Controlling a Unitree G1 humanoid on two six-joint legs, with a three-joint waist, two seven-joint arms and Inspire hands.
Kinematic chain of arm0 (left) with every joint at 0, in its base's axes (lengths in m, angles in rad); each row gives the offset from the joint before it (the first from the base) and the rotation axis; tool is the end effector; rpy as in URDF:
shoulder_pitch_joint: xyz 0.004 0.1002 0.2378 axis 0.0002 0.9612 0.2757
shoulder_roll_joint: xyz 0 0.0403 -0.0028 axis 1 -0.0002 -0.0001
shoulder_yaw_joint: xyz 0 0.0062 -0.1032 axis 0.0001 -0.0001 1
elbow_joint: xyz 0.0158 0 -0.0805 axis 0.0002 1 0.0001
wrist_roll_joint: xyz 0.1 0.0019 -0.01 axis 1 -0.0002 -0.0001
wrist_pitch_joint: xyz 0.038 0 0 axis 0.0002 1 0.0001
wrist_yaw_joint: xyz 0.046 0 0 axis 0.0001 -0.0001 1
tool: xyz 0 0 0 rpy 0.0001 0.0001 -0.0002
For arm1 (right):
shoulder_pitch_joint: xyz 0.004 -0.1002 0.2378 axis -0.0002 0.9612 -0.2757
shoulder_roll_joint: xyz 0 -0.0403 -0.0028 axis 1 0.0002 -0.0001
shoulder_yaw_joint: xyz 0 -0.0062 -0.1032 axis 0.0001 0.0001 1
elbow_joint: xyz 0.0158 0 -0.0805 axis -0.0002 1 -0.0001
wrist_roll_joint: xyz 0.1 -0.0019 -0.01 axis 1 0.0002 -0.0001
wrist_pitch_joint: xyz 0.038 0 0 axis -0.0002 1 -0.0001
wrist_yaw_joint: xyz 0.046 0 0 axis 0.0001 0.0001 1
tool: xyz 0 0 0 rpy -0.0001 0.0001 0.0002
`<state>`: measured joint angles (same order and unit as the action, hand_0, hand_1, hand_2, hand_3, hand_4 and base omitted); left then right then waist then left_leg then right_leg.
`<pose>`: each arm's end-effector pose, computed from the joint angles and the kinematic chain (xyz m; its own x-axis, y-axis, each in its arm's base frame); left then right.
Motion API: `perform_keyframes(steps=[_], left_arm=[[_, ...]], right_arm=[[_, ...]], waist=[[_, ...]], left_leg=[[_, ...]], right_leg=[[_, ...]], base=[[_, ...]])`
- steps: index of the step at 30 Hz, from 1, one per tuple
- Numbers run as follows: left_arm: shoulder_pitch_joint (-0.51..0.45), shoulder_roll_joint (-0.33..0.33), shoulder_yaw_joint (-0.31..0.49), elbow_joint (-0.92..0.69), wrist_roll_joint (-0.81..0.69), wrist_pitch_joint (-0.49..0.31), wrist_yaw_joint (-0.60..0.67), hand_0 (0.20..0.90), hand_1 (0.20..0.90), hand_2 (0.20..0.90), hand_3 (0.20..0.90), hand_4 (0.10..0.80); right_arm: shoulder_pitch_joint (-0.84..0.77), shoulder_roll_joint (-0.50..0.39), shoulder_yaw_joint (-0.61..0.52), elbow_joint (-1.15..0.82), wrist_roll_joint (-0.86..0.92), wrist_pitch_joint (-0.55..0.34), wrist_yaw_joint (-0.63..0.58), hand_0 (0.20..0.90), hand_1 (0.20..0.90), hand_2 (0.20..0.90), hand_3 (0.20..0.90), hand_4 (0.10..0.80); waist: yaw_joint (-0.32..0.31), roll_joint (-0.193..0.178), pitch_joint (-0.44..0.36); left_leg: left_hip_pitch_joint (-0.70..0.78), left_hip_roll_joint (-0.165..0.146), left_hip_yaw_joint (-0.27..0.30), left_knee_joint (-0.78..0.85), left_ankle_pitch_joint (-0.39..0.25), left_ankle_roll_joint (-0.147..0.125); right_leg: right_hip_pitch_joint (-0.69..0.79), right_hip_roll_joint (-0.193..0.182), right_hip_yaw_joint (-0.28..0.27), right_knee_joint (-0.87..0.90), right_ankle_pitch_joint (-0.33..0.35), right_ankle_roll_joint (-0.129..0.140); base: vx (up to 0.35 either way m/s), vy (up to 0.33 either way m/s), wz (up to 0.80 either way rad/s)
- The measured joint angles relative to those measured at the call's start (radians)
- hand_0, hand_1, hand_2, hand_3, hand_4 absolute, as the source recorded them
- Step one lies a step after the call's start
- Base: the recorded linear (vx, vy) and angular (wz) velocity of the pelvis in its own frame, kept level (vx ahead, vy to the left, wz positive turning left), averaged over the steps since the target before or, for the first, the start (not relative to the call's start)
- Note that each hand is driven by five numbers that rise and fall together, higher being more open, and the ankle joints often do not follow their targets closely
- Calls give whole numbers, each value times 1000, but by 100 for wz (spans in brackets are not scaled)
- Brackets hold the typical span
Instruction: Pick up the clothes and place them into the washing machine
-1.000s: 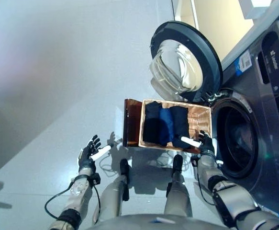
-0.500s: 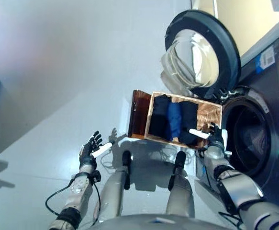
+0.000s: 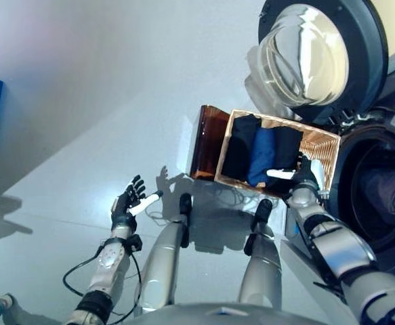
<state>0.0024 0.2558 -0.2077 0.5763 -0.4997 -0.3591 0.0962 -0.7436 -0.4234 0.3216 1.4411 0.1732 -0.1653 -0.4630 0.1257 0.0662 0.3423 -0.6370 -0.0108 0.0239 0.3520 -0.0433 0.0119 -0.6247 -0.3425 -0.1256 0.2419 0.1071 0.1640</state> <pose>0.1716 0.1924 -0.0401 0.9550 0.1278 -0.2677 -0.1678 0.9769 -0.1324 0.2853 -0.2544 0.0194 0.7782 -0.5880 -0.2207 0.3562 0.7026 -0.6160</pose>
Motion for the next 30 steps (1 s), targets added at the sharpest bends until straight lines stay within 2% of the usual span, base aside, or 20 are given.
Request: perform_keyframes(steps=[3, 7, 11, 30], left_arm=[[-3, 4, 0, -2, 1, 0, 0, 900, 900, 900, 900, 800], [-6, 6, 0, -11, 6, 0, 5, 900, 900, 900, 900, 800], [-6, 9, 0, -22, 14, 1, 10, 900, 900, 900, 900, 800], [-5, 34, -1, -29, 15, 2, 2, 900, 900, 900, 900, 800]], right_arm=[[-33, 0, 1, 26, 0, 16, -4, 900, 900, 900, 900, 800], [-37, -1, 2, 32, -7, 16, -26, 900, 900, 900, 900, 800], [-36, -1, 1, 36, -8, 19, -38, 900, 900, 900, 900, 800], [-24, -45, -17, 39, -8, 35, -37, 900, 900, 900, 900, 800]], waist=[[-1, 3, 1], [1, 5, 2], [0, 6, 2], [-2, 34, -16]], left_leg=[[-27, -6, -1, 32, -11, 10], [-56, -11, 0, 74, -27, 18], [-56, -19, 4, 88, -34, 23], [-88, -20, 28, 139, -60, 34]], right_leg=[[-21, -11, 1, 26, -7, 4], [-47, -18, 3, 62, -22, -11], [-48, -28, 8, 67, -26, -11], [-82, -29, 45, 90, -27, -8]], base=[[-13, 30, 9], [-5, 14, 3], [3, 8, 0], [-5, 2, -3]])
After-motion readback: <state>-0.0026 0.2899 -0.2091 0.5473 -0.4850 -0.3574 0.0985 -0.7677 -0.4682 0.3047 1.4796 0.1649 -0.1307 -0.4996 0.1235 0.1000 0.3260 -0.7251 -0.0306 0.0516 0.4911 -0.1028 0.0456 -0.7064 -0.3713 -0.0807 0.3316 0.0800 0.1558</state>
